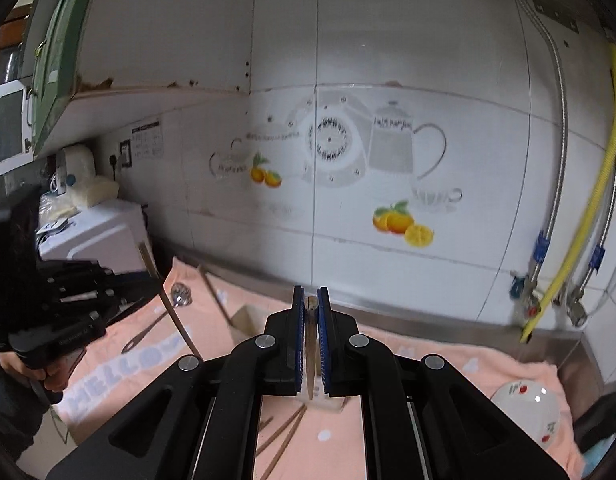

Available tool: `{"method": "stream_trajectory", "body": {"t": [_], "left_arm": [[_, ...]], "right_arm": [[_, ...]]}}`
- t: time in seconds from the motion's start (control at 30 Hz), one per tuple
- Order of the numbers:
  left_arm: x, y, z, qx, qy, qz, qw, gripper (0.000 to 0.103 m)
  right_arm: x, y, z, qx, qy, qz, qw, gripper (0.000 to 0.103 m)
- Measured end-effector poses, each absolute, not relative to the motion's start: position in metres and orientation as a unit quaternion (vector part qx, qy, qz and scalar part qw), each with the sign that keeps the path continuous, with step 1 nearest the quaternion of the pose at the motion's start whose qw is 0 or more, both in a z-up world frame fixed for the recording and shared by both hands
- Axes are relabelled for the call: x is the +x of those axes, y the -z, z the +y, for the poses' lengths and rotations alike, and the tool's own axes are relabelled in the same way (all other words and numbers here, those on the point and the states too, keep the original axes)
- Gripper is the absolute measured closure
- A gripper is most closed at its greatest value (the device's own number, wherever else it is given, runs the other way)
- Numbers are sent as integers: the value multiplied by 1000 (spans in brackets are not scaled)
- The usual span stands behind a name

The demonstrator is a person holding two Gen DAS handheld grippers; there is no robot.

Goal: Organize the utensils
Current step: 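Raise the left tool's chopstick into the white holder while the right tool inserts its chopstick, then open both tools to release the chopsticks into the holder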

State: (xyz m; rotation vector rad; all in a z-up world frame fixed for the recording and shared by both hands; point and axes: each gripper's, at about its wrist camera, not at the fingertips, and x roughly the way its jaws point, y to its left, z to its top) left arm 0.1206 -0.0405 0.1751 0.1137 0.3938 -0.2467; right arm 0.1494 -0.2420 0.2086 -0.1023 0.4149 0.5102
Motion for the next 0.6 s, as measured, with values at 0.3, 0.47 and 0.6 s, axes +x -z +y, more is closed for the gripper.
{"method": "stream_trajectory", "body": {"t": [0.3, 0.47, 0.6], "left_arm": [[157, -203, -51, 73, 92, 153, 981, 98], [181, -196, -46, 65, 75, 152, 983, 98], [195, -180, -42, 55, 73, 168, 982, 98]], "right_arm": [[186, -217, -235, -45, -232, 195, 952, 97], [203, -208, -231, -44, -228, 203, 951, 97], [211, -194, -228, -45, -229, 217, 948, 97]]}}
